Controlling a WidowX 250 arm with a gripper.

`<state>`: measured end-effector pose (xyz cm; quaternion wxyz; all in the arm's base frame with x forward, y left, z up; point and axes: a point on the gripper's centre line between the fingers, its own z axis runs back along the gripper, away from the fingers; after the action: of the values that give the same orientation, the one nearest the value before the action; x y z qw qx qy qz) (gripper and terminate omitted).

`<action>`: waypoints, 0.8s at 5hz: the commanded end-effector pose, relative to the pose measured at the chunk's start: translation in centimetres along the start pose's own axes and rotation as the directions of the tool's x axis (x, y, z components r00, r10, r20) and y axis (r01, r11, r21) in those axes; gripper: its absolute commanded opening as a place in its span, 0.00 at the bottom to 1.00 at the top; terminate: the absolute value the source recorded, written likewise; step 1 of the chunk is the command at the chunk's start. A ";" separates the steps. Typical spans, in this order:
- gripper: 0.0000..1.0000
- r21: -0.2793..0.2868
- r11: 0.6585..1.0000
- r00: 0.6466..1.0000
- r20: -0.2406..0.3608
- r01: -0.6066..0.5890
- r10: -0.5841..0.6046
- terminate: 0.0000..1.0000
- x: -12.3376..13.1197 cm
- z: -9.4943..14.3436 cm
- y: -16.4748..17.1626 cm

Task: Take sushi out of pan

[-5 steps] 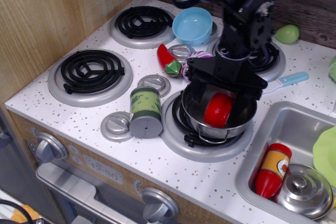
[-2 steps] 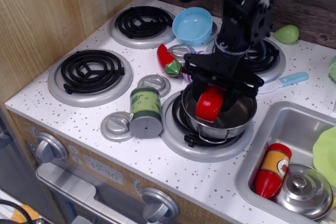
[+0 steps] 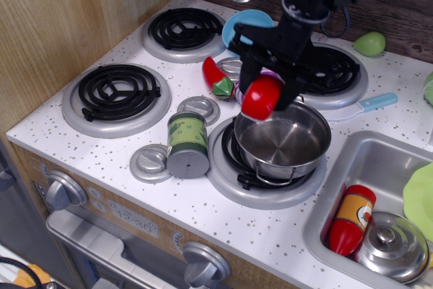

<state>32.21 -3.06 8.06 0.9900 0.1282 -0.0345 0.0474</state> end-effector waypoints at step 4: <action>1.00 0.019 0.984 0.962 0.209 0.176 -0.176 0.00 0.7 -3.3 12.8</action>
<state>31.47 10.91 6.13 0.9855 0.1049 -0.1163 -0.0654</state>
